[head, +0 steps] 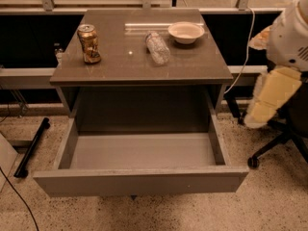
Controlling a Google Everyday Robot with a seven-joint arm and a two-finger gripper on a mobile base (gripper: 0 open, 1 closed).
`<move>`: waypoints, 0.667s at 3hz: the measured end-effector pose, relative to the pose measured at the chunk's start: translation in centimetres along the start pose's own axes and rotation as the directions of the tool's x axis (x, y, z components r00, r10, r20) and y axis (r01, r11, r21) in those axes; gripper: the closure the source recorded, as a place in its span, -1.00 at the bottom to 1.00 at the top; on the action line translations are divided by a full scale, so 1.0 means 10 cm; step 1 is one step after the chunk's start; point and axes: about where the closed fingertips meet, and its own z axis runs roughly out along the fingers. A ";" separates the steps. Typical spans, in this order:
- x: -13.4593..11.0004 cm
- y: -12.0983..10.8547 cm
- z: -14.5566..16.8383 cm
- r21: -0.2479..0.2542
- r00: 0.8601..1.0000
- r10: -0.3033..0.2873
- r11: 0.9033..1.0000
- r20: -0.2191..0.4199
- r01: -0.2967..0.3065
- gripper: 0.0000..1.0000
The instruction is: Place orange can into top drawer
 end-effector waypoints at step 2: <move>-0.42 -0.11 0.15 0.006 0.994 0.006 1.000 0.106 -0.007 -1.00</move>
Offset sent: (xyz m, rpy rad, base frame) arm 0.0208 0.0346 0.0008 0.0840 -0.0279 0.0202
